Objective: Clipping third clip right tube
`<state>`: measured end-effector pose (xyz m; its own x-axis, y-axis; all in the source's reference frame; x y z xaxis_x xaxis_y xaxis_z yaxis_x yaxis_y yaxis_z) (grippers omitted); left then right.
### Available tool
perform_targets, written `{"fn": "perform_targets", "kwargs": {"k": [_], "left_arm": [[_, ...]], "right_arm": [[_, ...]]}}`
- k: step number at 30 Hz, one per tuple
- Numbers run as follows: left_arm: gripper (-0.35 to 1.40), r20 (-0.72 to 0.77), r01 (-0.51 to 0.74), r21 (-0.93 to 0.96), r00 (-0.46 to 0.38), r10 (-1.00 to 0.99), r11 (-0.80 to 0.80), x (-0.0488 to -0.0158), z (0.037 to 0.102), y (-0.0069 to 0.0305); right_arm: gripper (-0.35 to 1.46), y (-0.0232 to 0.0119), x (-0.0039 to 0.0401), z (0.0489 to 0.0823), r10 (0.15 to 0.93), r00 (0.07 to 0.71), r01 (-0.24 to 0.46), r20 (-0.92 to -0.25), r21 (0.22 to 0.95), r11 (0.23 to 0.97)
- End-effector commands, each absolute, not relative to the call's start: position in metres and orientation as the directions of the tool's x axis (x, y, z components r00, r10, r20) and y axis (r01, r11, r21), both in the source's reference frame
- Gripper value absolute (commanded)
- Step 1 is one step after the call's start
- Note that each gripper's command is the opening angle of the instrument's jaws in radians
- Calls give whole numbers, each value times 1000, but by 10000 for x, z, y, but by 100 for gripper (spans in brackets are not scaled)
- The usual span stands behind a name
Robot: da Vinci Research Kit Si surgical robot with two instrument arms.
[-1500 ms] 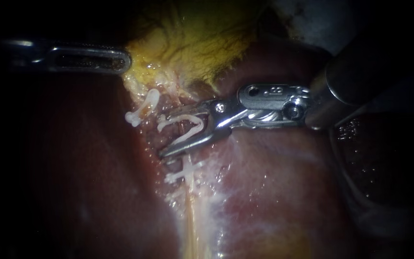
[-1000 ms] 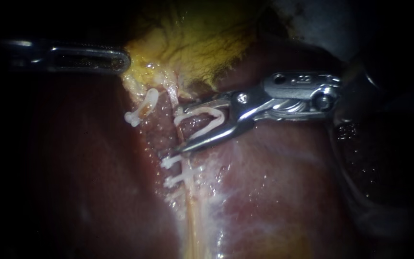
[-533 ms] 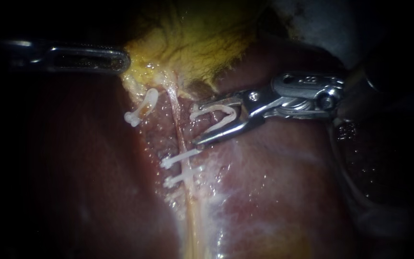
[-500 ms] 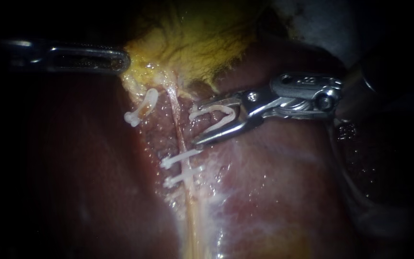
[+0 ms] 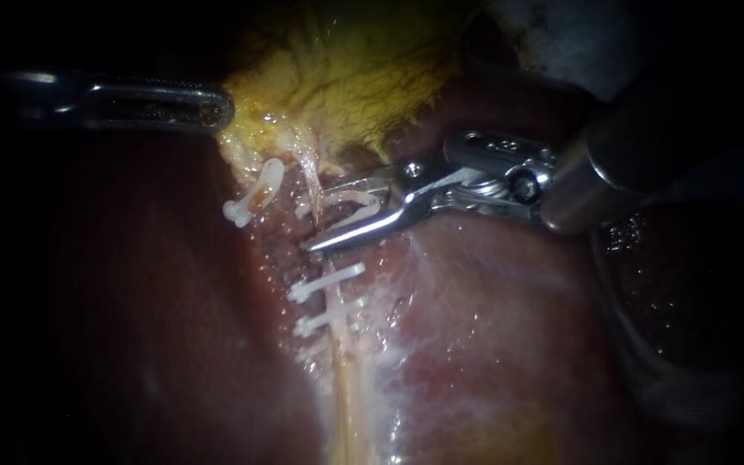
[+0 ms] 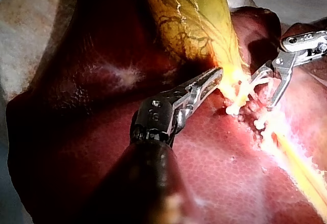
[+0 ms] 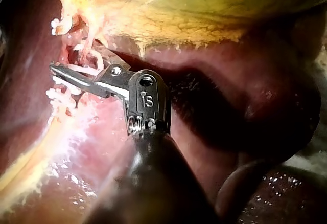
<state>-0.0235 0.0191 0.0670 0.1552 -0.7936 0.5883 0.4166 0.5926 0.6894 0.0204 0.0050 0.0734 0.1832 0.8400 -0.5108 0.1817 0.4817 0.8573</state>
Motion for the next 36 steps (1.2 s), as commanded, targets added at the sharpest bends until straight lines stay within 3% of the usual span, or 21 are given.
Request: {"fn": "perform_targets", "kwargs": {"k": [1,7,11,21,36], "left_arm": [[-35,588,417,689,155,-794,593,-235,670,191],[-35,588,417,689,155,-794,593,-235,670,191],[-35,588,417,689,155,-794,593,-235,670,191],[-35,588,417,689,155,-794,593,-235,670,191],[-35,588,417,689,155,-794,593,-235,670,191]], "right_arm": [[51,50,205,733,848,168,197,-502,860,470],[50,51,215,724,868,111,254,-484,858,446],[49,52,217,711,871,112,291,-479,854,432],[43,54,222,694,873,126,309,-471,855,417],[-35,65,221,690,906,123,257,-404,895,364]]}}
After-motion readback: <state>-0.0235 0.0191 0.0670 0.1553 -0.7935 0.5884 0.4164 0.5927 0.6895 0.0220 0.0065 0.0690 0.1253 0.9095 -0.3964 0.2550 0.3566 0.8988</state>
